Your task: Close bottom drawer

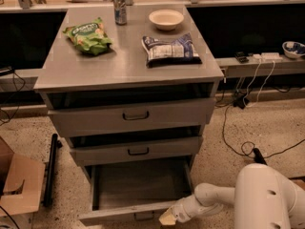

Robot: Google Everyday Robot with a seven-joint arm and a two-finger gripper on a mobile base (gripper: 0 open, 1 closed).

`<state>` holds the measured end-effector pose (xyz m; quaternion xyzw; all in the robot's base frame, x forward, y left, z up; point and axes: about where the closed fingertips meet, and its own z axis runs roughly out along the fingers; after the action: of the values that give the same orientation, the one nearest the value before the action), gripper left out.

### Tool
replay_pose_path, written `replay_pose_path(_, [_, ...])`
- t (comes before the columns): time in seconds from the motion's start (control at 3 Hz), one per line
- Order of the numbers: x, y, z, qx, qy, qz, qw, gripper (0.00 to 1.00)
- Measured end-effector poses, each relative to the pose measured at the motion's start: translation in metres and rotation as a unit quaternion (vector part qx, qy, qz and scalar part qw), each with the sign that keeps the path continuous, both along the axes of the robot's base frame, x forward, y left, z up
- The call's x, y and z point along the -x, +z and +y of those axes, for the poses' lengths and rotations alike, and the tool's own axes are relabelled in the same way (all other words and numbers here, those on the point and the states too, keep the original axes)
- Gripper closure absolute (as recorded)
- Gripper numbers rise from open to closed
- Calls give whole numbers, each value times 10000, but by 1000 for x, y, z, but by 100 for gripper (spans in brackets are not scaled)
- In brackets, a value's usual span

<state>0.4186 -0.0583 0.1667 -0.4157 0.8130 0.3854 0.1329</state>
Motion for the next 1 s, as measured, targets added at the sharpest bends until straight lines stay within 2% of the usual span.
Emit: replay_pose_path(1.0, [-14,-7,0,-59,-138,-82,9999,100])
